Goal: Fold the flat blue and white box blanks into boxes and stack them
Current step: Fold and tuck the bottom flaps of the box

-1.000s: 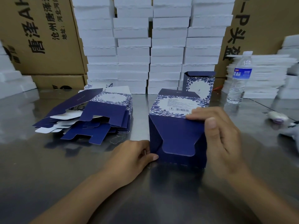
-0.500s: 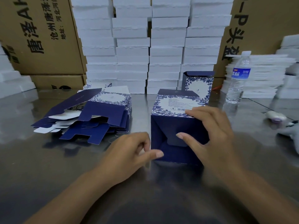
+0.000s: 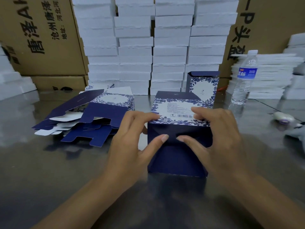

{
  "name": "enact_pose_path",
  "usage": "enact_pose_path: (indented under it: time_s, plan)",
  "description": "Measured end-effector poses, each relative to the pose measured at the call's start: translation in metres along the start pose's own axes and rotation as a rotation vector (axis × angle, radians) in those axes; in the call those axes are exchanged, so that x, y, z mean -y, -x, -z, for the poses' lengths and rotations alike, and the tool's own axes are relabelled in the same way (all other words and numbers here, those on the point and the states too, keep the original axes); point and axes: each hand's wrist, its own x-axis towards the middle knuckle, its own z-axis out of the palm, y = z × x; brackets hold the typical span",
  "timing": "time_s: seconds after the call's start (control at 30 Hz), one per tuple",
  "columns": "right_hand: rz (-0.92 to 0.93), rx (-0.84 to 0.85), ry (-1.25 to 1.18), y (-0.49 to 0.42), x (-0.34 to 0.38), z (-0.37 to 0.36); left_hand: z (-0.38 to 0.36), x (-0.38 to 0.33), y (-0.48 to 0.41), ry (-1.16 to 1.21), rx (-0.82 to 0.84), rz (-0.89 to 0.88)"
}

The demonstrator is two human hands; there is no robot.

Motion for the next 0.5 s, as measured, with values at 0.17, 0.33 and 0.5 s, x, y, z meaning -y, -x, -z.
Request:
enact_pose_path:
  time_s: [0.17, 0.33, 0.5]
  plan:
    - [0.055, 0.004, 0.008, 0.0, 0.005, 0.0, 0.005, -0.005, -0.006, -0.025, -0.103, -0.09]
    - [0.071, -0.001, -0.024, -0.002, 0.013, -0.001, 0.001, -0.008, -0.003, 0.028, -0.105, -0.265]
    - [0.076, -0.019, -0.075, -0.002, 0.014, -0.001, 0.001, -0.008, -0.006, 0.094, -0.096, -0.231]
